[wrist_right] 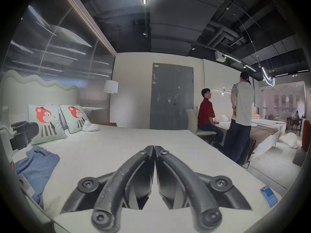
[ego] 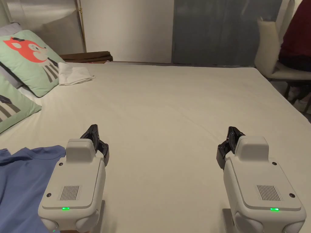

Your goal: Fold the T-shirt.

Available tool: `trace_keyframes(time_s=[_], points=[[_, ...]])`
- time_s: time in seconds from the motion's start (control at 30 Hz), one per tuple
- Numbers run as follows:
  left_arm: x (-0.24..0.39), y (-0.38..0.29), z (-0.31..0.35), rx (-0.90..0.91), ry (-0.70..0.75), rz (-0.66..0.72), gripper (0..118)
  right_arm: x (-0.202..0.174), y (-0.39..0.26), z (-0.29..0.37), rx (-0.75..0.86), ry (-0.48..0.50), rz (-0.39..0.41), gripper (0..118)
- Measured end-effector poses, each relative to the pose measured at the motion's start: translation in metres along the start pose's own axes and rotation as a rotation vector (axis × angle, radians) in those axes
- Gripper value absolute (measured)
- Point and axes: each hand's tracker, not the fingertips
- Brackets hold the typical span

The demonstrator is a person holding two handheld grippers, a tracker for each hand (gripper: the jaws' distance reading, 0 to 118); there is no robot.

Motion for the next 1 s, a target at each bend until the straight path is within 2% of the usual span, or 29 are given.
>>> trace_keyframes(time_s=[0.13, 0.43, 0.57, 0.77, 1.0], points=[[-0.039, -0.004, 0.01, -0.008, 0.086, -0.041, 0, -0.045, 0.004, -0.012, 0.004, 0.112, -0.003, 0], [-0.158, -0.005, 0.063, -0.074, 0.388, -0.099, 0, -0.177, 0.012, -0.011, 0.013, 0.425, -0.031, 0], [-0.198, -0.008, 0.09, -0.107, 0.495, -0.123, 0, -0.217, 0.011, -0.003, 0.004, 0.508, -0.044, 0], [-0.23, -0.01, 0.119, -0.139, 0.584, -0.12, 0, -0.245, 0.004, 0.004, -0.011, 0.578, -0.036, 0], [-0.243, -0.017, 0.113, -0.172, 0.617, -0.032, 0, -0.239, 0.001, 0.001, -0.021, 0.576, -0.025, 0]])
